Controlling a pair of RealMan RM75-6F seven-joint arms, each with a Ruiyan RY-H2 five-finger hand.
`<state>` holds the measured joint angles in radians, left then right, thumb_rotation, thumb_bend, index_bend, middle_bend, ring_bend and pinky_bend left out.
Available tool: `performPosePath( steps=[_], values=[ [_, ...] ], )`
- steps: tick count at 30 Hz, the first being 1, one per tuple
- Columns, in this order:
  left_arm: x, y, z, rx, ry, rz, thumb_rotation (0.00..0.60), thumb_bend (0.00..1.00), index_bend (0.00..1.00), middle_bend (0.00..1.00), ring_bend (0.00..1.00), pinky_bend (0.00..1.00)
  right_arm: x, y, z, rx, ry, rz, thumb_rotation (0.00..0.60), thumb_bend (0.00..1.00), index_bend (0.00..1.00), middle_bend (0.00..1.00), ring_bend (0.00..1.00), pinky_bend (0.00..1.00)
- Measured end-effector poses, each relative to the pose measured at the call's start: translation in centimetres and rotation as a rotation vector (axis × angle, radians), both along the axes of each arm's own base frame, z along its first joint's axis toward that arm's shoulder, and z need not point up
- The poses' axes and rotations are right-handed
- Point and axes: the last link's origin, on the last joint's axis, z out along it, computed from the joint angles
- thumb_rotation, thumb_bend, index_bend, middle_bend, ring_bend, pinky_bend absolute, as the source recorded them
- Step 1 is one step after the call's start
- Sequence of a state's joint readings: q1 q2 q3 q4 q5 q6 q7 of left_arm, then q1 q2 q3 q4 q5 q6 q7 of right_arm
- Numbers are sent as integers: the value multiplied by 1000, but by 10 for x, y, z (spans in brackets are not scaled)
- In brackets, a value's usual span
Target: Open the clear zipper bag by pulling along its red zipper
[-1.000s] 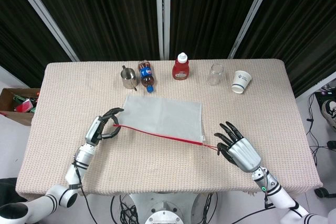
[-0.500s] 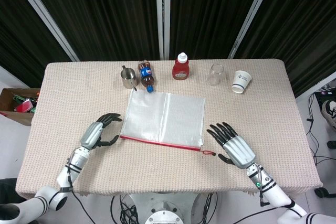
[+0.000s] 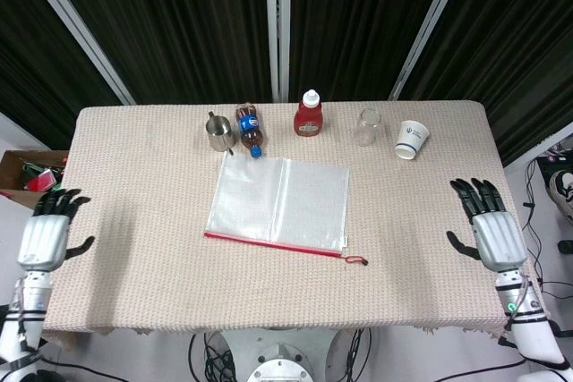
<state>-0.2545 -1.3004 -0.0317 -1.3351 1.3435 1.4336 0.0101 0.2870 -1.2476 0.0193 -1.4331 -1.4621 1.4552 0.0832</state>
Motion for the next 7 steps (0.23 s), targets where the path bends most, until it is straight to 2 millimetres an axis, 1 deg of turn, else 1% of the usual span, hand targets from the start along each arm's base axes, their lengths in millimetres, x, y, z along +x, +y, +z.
performPosePath(
  steps=[1, 3, 7],
  values=[
    [-4, -10, 8, 23, 2, 22, 600, 169, 242, 150, 109, 135, -3, 4, 3, -2, -17, -11, 600, 200, 13, 84, 0, 0],
    [-7, -24, 17, 52, 9, 44, 600, 163, 242, 150, 109, 135, -7, 11, 8, -5, -45, -26, 600, 205, 13, 83, 0, 0],
    [-6, -51, 21, 89, 1, 74, 600, 161, 242, 150, 109, 135, -13, 31, 16, -4, -87, -50, 600, 225, 13, 79, 0, 0]
  ],
)
